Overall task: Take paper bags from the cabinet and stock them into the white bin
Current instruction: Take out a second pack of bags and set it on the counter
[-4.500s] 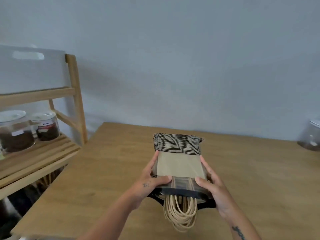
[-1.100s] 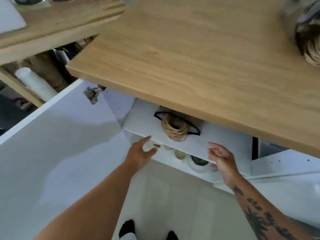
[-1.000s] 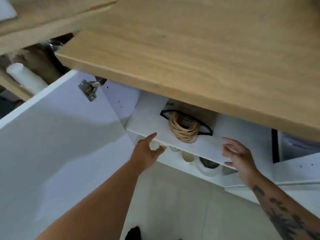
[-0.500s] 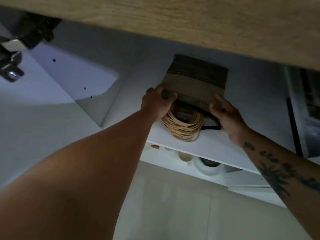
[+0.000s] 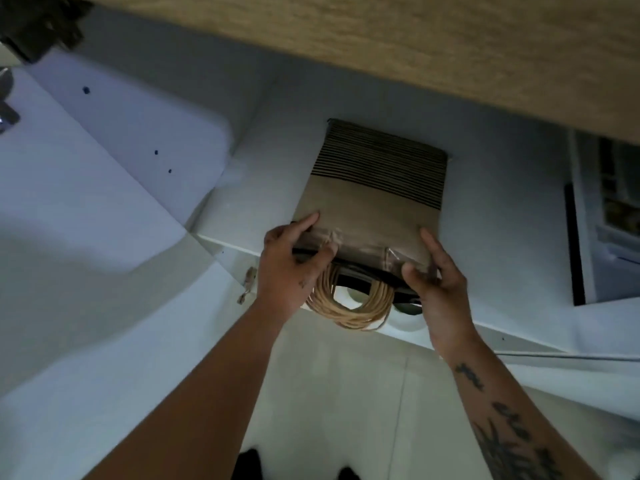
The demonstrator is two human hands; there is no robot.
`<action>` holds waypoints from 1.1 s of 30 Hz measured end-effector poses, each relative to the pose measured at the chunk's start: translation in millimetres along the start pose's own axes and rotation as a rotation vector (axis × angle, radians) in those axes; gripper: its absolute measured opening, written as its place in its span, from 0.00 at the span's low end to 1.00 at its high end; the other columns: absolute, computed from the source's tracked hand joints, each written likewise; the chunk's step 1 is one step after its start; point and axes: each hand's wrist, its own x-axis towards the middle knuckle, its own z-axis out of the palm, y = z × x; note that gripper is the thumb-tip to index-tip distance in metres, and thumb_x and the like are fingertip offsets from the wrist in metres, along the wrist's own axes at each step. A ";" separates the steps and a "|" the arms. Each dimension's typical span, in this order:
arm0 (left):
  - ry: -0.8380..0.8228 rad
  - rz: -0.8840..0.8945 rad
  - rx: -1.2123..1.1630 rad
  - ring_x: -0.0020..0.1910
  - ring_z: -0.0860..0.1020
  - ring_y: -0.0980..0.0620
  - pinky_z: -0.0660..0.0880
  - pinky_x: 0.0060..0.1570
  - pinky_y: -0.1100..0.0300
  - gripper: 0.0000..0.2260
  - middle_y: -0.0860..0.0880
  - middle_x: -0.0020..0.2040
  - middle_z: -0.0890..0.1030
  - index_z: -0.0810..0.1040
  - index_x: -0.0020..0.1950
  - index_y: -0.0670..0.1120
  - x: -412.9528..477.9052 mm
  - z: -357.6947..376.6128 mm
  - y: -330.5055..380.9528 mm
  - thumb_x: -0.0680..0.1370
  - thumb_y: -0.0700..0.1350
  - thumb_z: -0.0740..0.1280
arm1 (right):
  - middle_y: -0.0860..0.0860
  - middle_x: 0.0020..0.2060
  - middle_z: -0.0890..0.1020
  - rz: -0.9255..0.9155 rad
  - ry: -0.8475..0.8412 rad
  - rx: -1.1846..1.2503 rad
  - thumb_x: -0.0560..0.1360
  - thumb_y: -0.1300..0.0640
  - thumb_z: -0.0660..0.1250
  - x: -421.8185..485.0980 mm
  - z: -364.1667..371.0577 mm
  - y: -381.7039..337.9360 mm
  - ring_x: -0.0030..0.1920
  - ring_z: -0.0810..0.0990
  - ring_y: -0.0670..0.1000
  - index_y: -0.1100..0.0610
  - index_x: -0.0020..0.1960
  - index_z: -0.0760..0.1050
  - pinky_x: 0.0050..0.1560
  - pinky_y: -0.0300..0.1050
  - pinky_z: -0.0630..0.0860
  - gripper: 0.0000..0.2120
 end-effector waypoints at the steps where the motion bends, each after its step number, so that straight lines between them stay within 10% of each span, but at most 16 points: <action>1: -0.002 -0.013 -0.015 0.57 0.73 0.56 0.67 0.61 0.67 0.21 0.52 0.58 0.70 0.72 0.59 0.66 -7.6 -3.0 -2.3 0.69 0.53 0.73 | 0.36 0.57 0.73 0.009 -0.011 0.017 0.72 0.70 0.66 -8.3 -0.9 2.6 0.50 0.76 0.28 0.50 0.69 0.66 0.56 0.26 0.72 0.30; 7: -0.124 -0.166 -0.107 0.52 0.77 0.49 0.75 0.54 0.52 0.22 0.49 0.53 0.76 0.71 0.45 0.63 -22.2 -25.1 -3.7 0.58 0.50 0.78 | 0.35 0.54 0.78 0.080 -0.051 0.122 0.68 0.73 0.66 -40.3 -11.8 15.4 0.61 0.74 0.36 0.51 0.65 0.70 0.57 0.30 0.74 0.30; 12: -0.389 -0.201 -0.092 0.45 0.74 0.54 0.72 0.33 0.70 0.32 0.53 0.51 0.71 0.62 0.61 0.54 -23.8 -41.5 8.0 0.66 0.35 0.75 | 0.46 0.64 0.74 0.106 -0.134 0.147 0.65 0.66 0.71 -50.3 -20.3 10.9 0.59 0.74 0.35 0.50 0.64 0.70 0.52 0.29 0.74 0.30; 16: -0.537 -0.229 -0.087 0.62 0.68 0.54 0.73 0.52 0.70 0.48 0.56 0.66 0.63 0.49 0.76 0.58 -37.9 -51.6 6.9 0.67 0.34 0.74 | 0.39 0.56 0.80 0.228 -0.167 0.102 0.50 0.42 0.79 -66.2 -24.6 8.2 0.60 0.77 0.42 0.42 0.54 0.78 0.63 0.40 0.73 0.33; 19: -0.544 -0.264 -0.137 0.63 0.68 0.55 0.73 0.50 0.74 0.48 0.56 0.68 0.63 0.49 0.76 0.59 -59.0 -57.1 0.1 0.68 0.35 0.74 | 0.38 0.56 0.78 0.237 -0.177 0.107 0.55 0.50 0.78 -80.1 -27.7 12.9 0.55 0.79 0.38 0.44 0.58 0.75 0.57 0.33 0.75 0.31; 24: -0.499 -0.338 -0.222 0.72 0.62 0.49 0.61 0.72 0.52 0.48 0.51 0.75 0.57 0.53 0.74 0.64 -99.5 -66.6 -8.2 0.62 0.54 0.77 | 0.40 0.56 0.80 0.327 -0.227 0.134 0.48 0.49 0.81 -103.5 -36.7 10.2 0.62 0.76 0.45 0.46 0.57 0.78 0.60 0.41 0.75 0.37; 33: -0.419 -0.341 -0.313 0.69 0.66 0.46 0.70 0.65 0.54 0.45 0.49 0.73 0.62 0.56 0.74 0.61 -166.1 -90.5 14.1 0.64 0.43 0.77 | 0.52 0.68 0.72 0.380 -0.270 0.080 0.63 0.66 0.71 -158.6 -40.4 -24.7 0.70 0.68 0.52 0.42 0.56 0.76 0.71 0.53 0.64 0.27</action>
